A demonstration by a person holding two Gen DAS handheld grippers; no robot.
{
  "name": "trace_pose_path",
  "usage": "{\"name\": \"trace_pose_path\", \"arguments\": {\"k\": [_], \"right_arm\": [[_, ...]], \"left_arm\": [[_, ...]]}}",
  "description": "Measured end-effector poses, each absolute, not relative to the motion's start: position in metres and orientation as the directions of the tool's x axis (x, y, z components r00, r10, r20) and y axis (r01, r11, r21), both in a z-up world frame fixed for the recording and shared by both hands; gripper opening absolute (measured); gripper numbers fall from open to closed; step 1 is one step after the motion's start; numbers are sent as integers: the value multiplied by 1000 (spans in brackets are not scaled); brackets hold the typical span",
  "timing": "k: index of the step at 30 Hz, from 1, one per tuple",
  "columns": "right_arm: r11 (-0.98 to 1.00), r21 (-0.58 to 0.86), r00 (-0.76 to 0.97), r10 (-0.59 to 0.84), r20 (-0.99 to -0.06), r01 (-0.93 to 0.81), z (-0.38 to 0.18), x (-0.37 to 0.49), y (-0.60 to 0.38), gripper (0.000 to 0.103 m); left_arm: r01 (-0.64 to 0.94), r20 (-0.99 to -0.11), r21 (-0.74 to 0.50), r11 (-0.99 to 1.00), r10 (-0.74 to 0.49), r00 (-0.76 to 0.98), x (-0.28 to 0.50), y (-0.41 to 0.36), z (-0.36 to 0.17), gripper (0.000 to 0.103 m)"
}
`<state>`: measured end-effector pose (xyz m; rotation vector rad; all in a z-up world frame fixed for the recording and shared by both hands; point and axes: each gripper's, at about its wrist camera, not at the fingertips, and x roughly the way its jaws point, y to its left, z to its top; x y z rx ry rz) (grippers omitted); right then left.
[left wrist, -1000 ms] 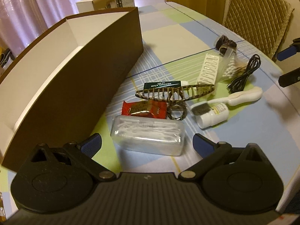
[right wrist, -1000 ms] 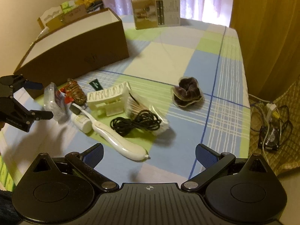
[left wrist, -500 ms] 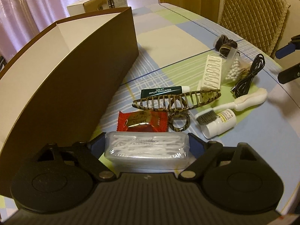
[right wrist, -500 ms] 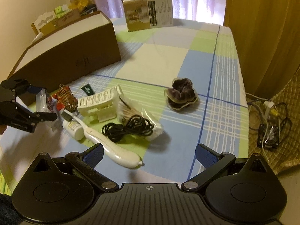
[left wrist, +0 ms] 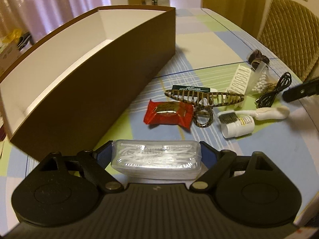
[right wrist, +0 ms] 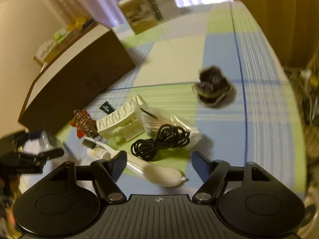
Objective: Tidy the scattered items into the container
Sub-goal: 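Grasp the clear cotton-swab case with the left tool while the right tool grasps the black cable, then lift the swab case and cable and carry both over the open box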
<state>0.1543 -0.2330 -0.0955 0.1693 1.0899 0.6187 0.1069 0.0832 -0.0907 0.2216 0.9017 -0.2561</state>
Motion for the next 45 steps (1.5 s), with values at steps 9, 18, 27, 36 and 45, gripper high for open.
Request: {"name": "trace_pose_path", "arguments": {"k": [9,18,27,36,45], "right_arm": [[777,613,394,613,-685,-143,-105,165,-248,30],[767,621,428,623,-655,-165,-93,167,-253,11],[757,593,431,648,-629,-273,-66,152,-251,11],[714,559,405,699,-589,-421,-37,143,-243,11],[665,486,352,729,-587,-567,-15,129,-221,11]], "left_arm": [[233,-793,72,970,-86,603,96,93,-85,87],[188,-793,60,980,-67,606,85,99,-82,87],[175,-778,59,983,-65,625,76,96,-67,87],[188,-741,80,979,-68,668,65,82,-31,87],[205,-709,111,972,-67,702,56,68,0,87]]}}
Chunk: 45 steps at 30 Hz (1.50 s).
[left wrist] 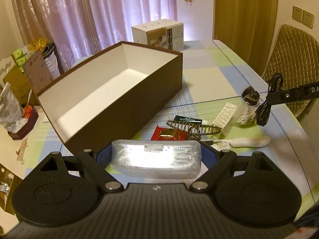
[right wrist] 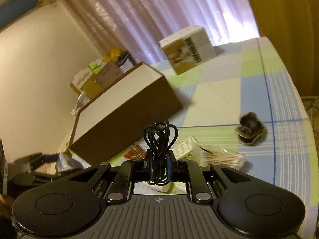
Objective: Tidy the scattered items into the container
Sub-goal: 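Lift the swab case and cable and carry both over the open box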
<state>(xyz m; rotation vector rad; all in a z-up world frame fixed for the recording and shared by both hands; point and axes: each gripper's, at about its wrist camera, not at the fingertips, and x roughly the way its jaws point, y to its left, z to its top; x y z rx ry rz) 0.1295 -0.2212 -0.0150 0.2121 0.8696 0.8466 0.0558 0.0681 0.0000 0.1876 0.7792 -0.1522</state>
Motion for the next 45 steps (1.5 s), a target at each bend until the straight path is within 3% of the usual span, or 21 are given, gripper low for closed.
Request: {"name": "trace_pose_path", "arguments": {"k": [16,27,45], "right_arm": [[614,422,286,734,-615,-667,8,128,-161,11],[536,329,281,764,-580,-777,42,158,-94,11],[462,221,220,722,-655,-859,20,244,23,11]], "left_arm": [[298,-673,134,945,-134,728,79,85,44,87],[333,-612,179,926,-161,774,125,107,67,87],[248,-636,219,944,-55,769,221,145,45,87]]}}
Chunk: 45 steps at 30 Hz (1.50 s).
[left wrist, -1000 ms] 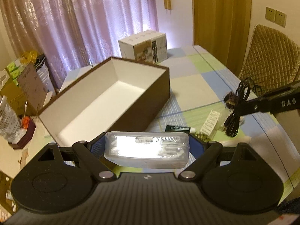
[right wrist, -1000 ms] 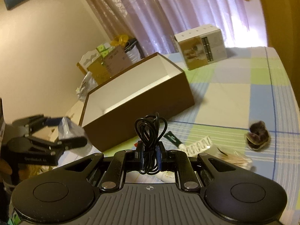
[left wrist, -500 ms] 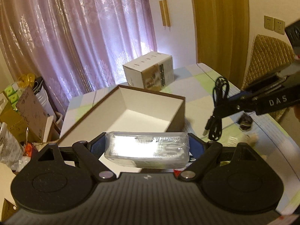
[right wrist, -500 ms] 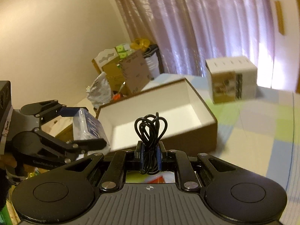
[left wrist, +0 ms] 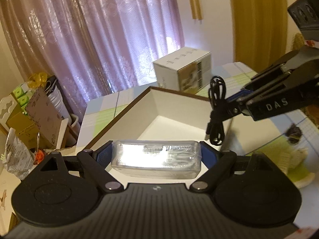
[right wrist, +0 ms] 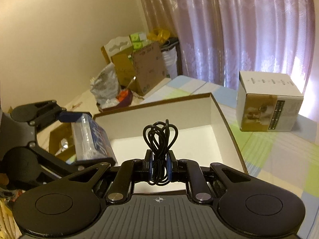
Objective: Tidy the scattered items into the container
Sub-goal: 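Lift the swab case and cable and carry both over the open box, then open both tools to drop the swab case and cable into the box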
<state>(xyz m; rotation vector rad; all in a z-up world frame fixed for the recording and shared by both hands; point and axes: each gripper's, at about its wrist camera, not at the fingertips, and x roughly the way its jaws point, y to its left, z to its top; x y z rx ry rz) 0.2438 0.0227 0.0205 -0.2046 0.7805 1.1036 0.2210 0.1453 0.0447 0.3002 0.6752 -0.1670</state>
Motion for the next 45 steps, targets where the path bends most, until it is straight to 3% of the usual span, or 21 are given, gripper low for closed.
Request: {"name": "trace_pose_path", "arguments": {"k": [23,40,42,44,45], "right_arm": [[432,164,125,566,-815,-887,-55,285,83,11],[409,175,57,496,-866,-896,-65,288,94,11],[397,176,52,501,-864,-901,-63,287,95,18],[407,151,86,508,-857,-901,-60,286,94,71],[413,138,109,522,-846,-900,-58,284,93,77]], "left_arm": [[195,-840,154,969,25,541,296,177,-46,87],[205,-899,111,972,10,438,299,174,-63,87],[213,-893,120,970,12,449,299,172,-61,92],[208,-888,134,969,24,460,300,172,-58,95],[207,-887,133,969,24,461,300,172,-57,96]]}}
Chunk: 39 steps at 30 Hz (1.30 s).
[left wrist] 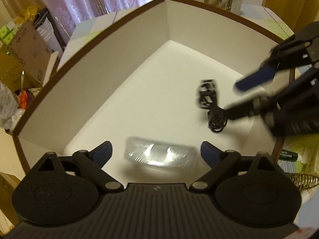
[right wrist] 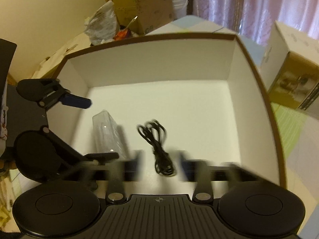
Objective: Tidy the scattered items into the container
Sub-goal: 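Open both tools to drop the swab case and cable into the box, then move both tools back over the remaining items on the table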
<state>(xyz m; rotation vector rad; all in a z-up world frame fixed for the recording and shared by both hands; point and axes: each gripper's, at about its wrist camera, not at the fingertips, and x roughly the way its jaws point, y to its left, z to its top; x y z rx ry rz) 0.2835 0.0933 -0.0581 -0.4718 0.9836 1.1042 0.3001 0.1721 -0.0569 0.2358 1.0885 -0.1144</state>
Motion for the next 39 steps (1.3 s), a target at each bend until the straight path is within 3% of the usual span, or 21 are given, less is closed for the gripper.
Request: {"name": "trace_pose_path", "arguments": {"k": [16,39], "right_arm": [[427,165,116,558,-822,-889,-48,283,80,80],[453,145,225,664,-714,-879,23,232,-10,90]], "left_arm": [[171,-882,144,975,48,469,291,174,-45,99],[179,-807,148,973,14,591,217,144,34,102]]}}
